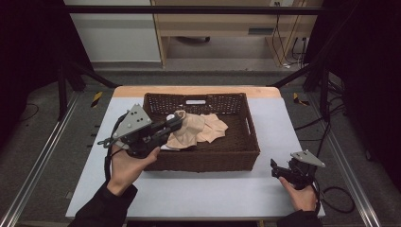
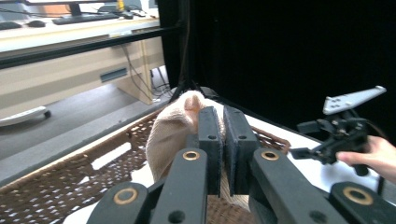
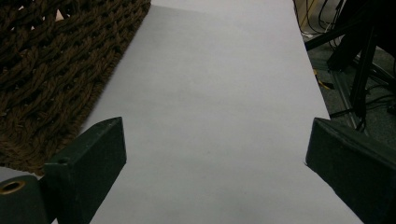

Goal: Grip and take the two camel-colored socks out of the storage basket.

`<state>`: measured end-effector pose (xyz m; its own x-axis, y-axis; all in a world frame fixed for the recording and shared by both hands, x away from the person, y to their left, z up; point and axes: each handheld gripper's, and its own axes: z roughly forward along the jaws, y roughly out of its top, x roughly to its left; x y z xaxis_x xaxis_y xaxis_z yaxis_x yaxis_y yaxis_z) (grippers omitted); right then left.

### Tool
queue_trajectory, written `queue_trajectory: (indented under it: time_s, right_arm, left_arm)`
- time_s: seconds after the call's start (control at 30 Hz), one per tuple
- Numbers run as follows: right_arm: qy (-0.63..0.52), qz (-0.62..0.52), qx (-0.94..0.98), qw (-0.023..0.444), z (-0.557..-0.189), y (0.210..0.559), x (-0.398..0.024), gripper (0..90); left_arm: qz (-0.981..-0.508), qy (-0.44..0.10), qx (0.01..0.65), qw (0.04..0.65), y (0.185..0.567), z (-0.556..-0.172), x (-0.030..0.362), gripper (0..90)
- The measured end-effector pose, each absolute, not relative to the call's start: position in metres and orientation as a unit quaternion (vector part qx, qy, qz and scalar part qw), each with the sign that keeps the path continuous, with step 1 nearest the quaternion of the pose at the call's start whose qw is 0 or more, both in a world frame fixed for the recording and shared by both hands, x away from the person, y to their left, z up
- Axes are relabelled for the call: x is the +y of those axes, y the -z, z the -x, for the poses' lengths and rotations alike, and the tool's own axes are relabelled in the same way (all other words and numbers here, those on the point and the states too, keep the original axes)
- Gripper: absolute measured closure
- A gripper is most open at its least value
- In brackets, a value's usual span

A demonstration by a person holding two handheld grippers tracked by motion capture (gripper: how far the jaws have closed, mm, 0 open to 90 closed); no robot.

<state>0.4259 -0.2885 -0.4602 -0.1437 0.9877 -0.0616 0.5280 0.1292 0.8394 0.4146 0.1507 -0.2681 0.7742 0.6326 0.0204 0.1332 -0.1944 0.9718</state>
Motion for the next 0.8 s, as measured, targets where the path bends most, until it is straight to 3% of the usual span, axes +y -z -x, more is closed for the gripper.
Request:
queue_trajectory:
  time_s: [0.8]
  right_arm:
    - [-0.345, -0.564, 0.672, 0.334, -0.424, 0.460, -0.288, 5.0]
  left_arm:
    - [-0.770, -0.158, 0.235, 0.571, 0.324, -0.361, 0.158, 85.7]
